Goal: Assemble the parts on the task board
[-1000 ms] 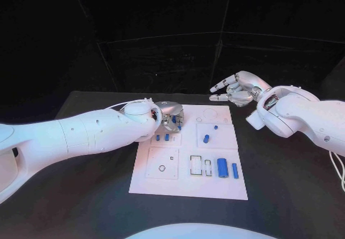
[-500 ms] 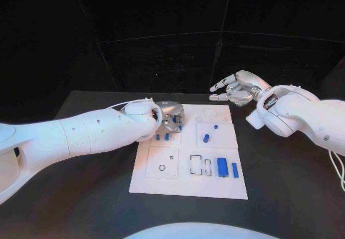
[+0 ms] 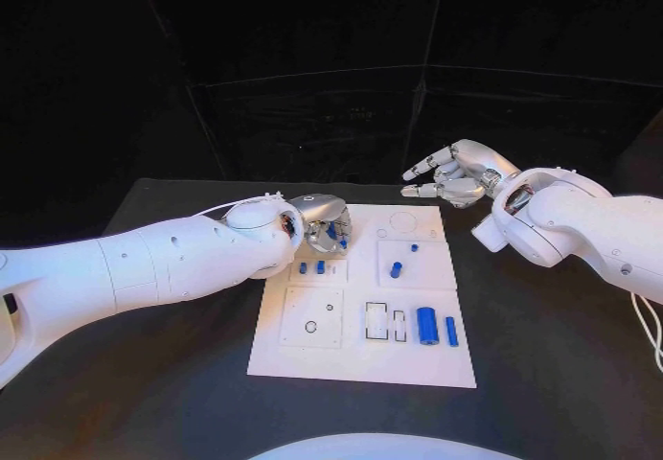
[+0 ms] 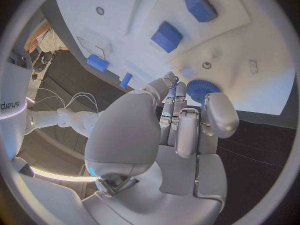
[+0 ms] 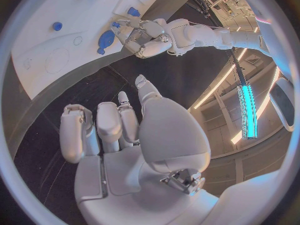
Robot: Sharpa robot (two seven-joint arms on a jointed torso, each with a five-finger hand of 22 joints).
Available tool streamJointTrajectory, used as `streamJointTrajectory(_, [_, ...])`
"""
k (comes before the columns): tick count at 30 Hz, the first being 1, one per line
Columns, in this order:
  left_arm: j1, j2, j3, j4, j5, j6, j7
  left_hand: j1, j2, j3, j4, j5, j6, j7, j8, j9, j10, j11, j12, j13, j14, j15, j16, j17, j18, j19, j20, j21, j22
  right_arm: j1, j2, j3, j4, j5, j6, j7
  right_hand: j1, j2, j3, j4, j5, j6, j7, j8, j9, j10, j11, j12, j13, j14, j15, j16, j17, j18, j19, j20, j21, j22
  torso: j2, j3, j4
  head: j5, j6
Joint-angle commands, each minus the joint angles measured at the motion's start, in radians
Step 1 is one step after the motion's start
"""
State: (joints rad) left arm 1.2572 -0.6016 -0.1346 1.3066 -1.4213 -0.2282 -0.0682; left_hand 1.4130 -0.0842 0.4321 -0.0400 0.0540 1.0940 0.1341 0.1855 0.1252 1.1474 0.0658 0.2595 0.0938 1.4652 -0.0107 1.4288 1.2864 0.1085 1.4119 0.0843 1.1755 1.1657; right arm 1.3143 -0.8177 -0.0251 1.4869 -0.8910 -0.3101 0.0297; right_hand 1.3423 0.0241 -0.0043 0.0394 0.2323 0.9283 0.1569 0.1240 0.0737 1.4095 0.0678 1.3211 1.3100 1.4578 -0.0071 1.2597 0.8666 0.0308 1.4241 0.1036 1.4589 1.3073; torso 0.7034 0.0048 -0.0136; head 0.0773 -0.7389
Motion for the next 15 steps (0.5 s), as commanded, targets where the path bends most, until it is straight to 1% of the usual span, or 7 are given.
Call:
streamJointTrajectory(1, [0.002,-0.022,0.008,0.028,0.058,-0.059,0.037,0.006,-0.005,0.008,-0.001,0.004,0.009,0.000,-0.005,-0.002,0.006,0.000,-0.007,-0.001,0.045,-0.005,0.004,-0.002,-0.010,0.006,0.001,0.003,0.001,0.002,-0.001,0.001,0.000,-0.001,0.006,0.009,-0.004,0.004,-0.005,-0.002,0.003,0.004,-0.002,0.005,-0.001,0.002,-0.002,0.000,0.025,0.004,-0.005,-0.002,0.001,0.018,-0.004,-0.003,-0.002,0.076,0.000,0.0002,0.0003,-0.003,0.003])
streamJointTrajectory(4, [0.002,-0.054,0.015,0.059,0.081,-0.063,0.041,0.006,-0.005,0.008,-0.001,0.004,0.009,0.000,-0.005,-0.002,0.007,0.000,-0.007,-0.002,0.045,-0.005,0.004,-0.002,-0.010,0.006,0.001,0.003,0.001,0.002,-0.003,0.001,0.000,-0.001,0.006,0.009,-0.004,0.004,-0.005,-0.002,0.003,0.004,-0.002,0.005,-0.001,0.002,-0.002,0.000,0.025,0.004,-0.005,-0.002,0.001,0.018,-0.004,-0.003,-0.002,0.076,0.000,0.0004,0.0031,-0.003,0.003])
streamJointTrajectory(7, [0.002,-0.084,0.019,0.083,0.095,-0.058,0.039,0.003,-0.007,0.010,-0.003,0.004,0.011,0.001,-0.007,-0.002,0.009,0.000,-0.010,-0.002,0.044,-0.005,0.004,-0.003,-0.010,0.006,0.002,0.004,0.001,0.002,-0.003,0.001,-0.001,-0.001,0.006,0.009,-0.004,0.004,-0.005,-0.002,0.003,0.004,-0.002,0.005,-0.001,0.002,-0.002,0.000,0.025,0.004,-0.005,-0.002,0.001,0.018,-0.004,-0.003,-0.002,0.076,-0.001,0.0005,0.0051,-0.003,0.005])
streamJointTrajectory(9, [0.002,-0.105,0.021,0.094,0.103,-0.048,0.034,0.000,-0.009,0.011,-0.004,0.004,0.012,0.001,-0.008,-0.003,0.011,0.001,-0.012,-0.003,0.044,-0.004,0.004,-0.004,-0.010,0.007,0.002,0.005,0.002,0.002,-0.004,0.001,-0.001,-0.001,0.007,0.009,-0.004,0.004,-0.005,-0.002,0.003,0.004,-0.002,0.005,-0.001,0.002,-0.002,0.000,0.025,0.004,-0.005,-0.002,0.001,0.018,-0.004,-0.003,-0.002,0.076,-0.001,0.0003,0.0038,-0.001,0.006])
streamJointTrajectory(11, [0.002,-0.123,0.021,0.101,0.108,-0.036,0.026,-0.003,-0.010,0.012,-0.004,0.004,0.013,0.001,-0.009,-0.003,0.013,0.001,-0.014,-0.003,0.044,-0.004,0.004,-0.005,-0.010,0.007,0.002,0.005,0.003,0.002,-0.005,0.001,-0.002,-0.001,0.007,0.008,-0.004,0.004,-0.005,-0.002,0.003,0.004,-0.002,0.005,-0.001,0.002,-0.002,0.000,0.025,0.004,-0.005,-0.002,0.001,0.018,-0.004,-0.003,-0.002,0.076,-0.002,0.0001,0.0049,-0.001,0.006])
streamJointTrajectory(12, [0.002,-0.130,0.022,0.103,0.110,-0.029,0.021,-0.005,-0.011,0.012,-0.004,0.003,0.014,0.001,-0.009,-0.004,0.014,0.001,-0.015,-0.003,0.044,-0.004,0.004,-0.005,-0.010,0.007,0.002,0.006,0.004,0.002,-0.005,0.001,-0.002,-0.001,0.007,0.008,-0.004,0.004,-0.005,-0.002,0.003,0.004,-0.002,0.005,-0.001,0.002,-0.002,0.000,0.025,0.004,-0.005,-0.002,0.001,0.018,-0.004,-0.003,-0.002,0.076,0.000,0.0003,0.0022,0.001,0.008])
streamJointTrajectory(15, [0.002,-0.146,0.022,0.103,0.114,-0.012,0.010,-0.009,-0.012,0.012,-0.003,0.003,0.015,0.000,-0.010,-0.004,0.015,0.001,-0.017,-0.003,0.044,-0.004,0.003,-0.006,-0.010,0.007,0.002,0.006,0.004,0.002,-0.006,0.001,-0.002,-0.001,0.007,0.008,-0.004,0.004,-0.005,-0.002,0.003,0.004,-0.002,0.005,-0.001,0.002,-0.002,0.000,0.025,0.004,-0.005,-0.002,0.001,0.018,-0.004,-0.003,-0.002,0.076,0.000,0.0008,0.0018,0.003,0.008])
